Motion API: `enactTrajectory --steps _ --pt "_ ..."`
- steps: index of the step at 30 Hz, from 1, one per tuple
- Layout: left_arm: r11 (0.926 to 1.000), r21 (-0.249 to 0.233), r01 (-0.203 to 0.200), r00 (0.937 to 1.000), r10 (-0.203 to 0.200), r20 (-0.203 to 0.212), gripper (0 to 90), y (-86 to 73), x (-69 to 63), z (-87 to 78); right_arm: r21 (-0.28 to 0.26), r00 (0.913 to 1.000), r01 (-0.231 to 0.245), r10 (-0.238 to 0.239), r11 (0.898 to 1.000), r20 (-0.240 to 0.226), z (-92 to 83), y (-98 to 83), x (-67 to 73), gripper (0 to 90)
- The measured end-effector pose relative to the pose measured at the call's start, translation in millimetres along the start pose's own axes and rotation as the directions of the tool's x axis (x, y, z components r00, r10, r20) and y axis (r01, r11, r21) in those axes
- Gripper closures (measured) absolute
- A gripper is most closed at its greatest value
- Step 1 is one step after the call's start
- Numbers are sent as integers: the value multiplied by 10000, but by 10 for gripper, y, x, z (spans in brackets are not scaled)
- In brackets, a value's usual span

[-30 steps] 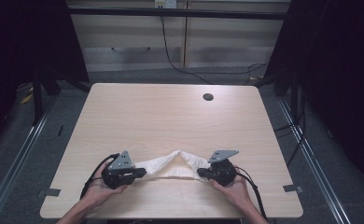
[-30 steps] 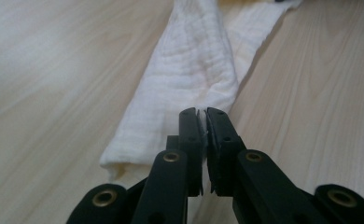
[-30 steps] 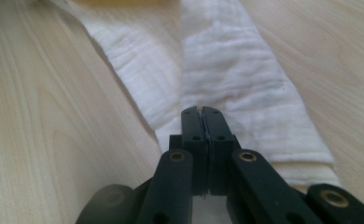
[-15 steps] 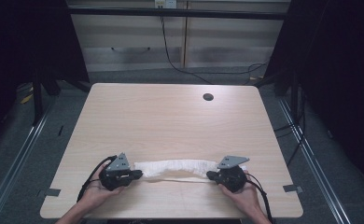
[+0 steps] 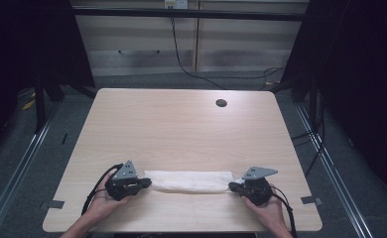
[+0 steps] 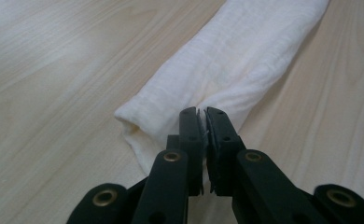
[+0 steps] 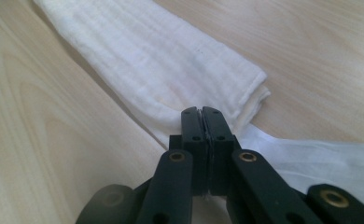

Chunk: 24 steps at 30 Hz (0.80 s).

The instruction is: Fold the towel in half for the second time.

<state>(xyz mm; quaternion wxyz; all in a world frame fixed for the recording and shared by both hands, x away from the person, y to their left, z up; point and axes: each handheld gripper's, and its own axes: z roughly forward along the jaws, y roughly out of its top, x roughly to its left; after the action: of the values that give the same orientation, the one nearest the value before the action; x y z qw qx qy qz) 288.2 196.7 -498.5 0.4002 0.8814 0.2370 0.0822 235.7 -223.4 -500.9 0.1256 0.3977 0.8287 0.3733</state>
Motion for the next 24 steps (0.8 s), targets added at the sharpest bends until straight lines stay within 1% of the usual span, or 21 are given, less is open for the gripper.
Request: enactTrajectory --steps 1,2,3,4,5,6,7,8,9,10,12,13,15,16,18,19,21,22,23,24 --pt "10000 44 -36 9999 36 -110 859 4 15 -1 54 10000 17 -17 10000 44 12 17 -6 889" --pt "10000 -61 73 9998 -74 -208 858 1 20 8 36 10000 -34 34 10000 38 29 32 -11 889" --pt "9999 -51 122 9997 -123 -232 858 4 31 12 3 10000 -18 18 10000 89 47 46 -19 888" --pt "9999 -80 88 9996 -90 -272 858 3 51 15 11 9999 -3 3 10000 135 63 64 -28 888" --pt "9999 -129 86 9992 -91 -398 858 3 65 17 49 9998 32 -32 10000 177 75 79 -32 888" --pt "9997 -183 153 9989 -160 -434 857 -2 67 26 51 9998 -65 64 10000 190 91 93 -35 888" --pt "9998 -190 107 9980 -118 -617 857 0 75 27 29 9998 -98 98 9999 197 108 109 -50 888" --pt "9996 -222 148 9980 -162 -603 856 1 85 32 0 9996 -141 141 9999 233 124 122 -68 887" --pt "9993 -275 272 9975 -289 -641 856 -2 90 38 -76 9995 -258 259 9996 191 145 133 -86 887" --pt "9990 -307 338 9964 -361 -773 855 -1 100 44 -104 9991 -415 417 9991 128 161 144 -111 887" --pt "9986 -398 360 9955 -394 -863 854 9 130 63 -214 9975 -701 703 9973 70 201 170 -155 886" --pt "9986 -430 301 9949 -341 -946 851 10 149 68 -238 9977 -672 674 9975 96 219 187 -167 886" --pt "9982 -494 348 9955 -389 -863 847 4 160 74 -210 9976 -645 650 9977 222 247 217 -171 885" --pt "9971 -570 499 9958 -541 -740 845 -4 159 74 -224 9979 -567 574 9981 311 256 224 -171 884" --pt "9972 -554 498 9964 -534 -654 824 -11 170 58 -247 9983 -445 454 9987 367 254 220 -160 877" --pt "9963 -598 621 9960 -657 -612 816 -13 159 57 -301 9987 -388 397 9988 321 253 213 -156 865" --pt "9975 -562 436 9962 -476 -730 781 -13 146 39 -289 9989 -414 420 9987 212 245 213 -145 822" --pt "9975 -552 451 9957 -494 -784 761 -15 137 25 -276 9990 -413 417 9988 159 238 216 -151 789" --pt "9973 -549 495 9964 -531 -664 739 -18 132 15 -271 9991 -420 421 9988 61 234 218 -149 772" --pt "9971 -492 574 9966 -601 -570 718 -23 118 4 -216 9994 -328 330 9992 88 225 220 -139 757"
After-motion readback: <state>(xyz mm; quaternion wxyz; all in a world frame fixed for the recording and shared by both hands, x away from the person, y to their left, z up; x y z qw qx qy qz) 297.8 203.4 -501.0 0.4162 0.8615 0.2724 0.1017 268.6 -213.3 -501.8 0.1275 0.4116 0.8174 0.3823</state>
